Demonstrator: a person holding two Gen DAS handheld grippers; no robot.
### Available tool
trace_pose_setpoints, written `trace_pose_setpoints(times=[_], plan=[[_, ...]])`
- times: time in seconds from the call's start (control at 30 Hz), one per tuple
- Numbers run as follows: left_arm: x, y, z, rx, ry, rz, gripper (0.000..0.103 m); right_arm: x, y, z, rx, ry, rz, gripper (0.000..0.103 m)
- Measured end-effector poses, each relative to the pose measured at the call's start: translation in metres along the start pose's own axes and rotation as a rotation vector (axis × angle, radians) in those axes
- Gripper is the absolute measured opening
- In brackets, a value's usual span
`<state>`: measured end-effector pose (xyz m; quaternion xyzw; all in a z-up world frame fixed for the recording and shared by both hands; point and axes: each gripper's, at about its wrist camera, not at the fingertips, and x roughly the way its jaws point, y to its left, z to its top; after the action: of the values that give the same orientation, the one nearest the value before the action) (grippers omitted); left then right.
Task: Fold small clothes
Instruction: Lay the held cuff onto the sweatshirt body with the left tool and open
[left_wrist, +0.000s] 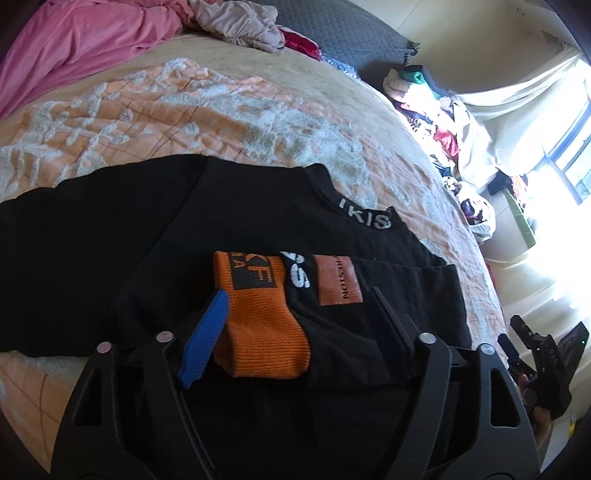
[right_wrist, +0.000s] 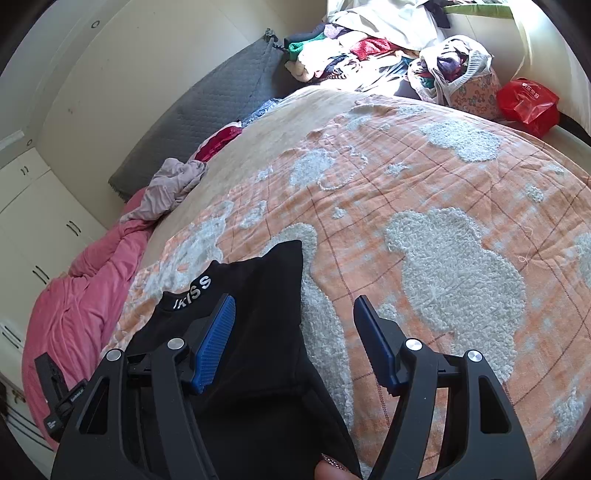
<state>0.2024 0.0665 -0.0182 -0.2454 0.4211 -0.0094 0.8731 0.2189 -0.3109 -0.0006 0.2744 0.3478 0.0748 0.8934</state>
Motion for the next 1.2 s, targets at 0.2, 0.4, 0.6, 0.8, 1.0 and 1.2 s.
trace_pose_setpoints(times=[0.2,0.4,0.6,0.8,1.0,1.2], plan=[[0.021,-0.003,-0.012,0.066,0.043,0.087,0.036,0.002,-0.003,0.001,0.014,0.005,-0.003,0.066],[-0.006,-0.004,-0.008,0.095,-0.013,0.027,0.003,0.002,-0.003,0.0,0.01,0.007,-0.006,0.066],[-0.023,-0.01,-0.008,0.145,-0.047,0.057,0.007,0.006,0.005,-0.005,-0.021,0.02,-0.017,0.066],[-0.04,-0.006,-0.006,0.147,-0.088,0.106,0.028,0.01,0.024,-0.013,-0.121,0.022,-0.043,0.066],[-0.038,-0.023,-0.005,0.216,-0.07,0.096,0.041,0.019,0.052,-0.026,-0.25,0.047,-0.022,0.066],[-0.012,-0.035,-0.015,0.3,0.016,0.118,0.046,0.027,0.082,-0.045,-0.393,0.086,0.012,0.067]])
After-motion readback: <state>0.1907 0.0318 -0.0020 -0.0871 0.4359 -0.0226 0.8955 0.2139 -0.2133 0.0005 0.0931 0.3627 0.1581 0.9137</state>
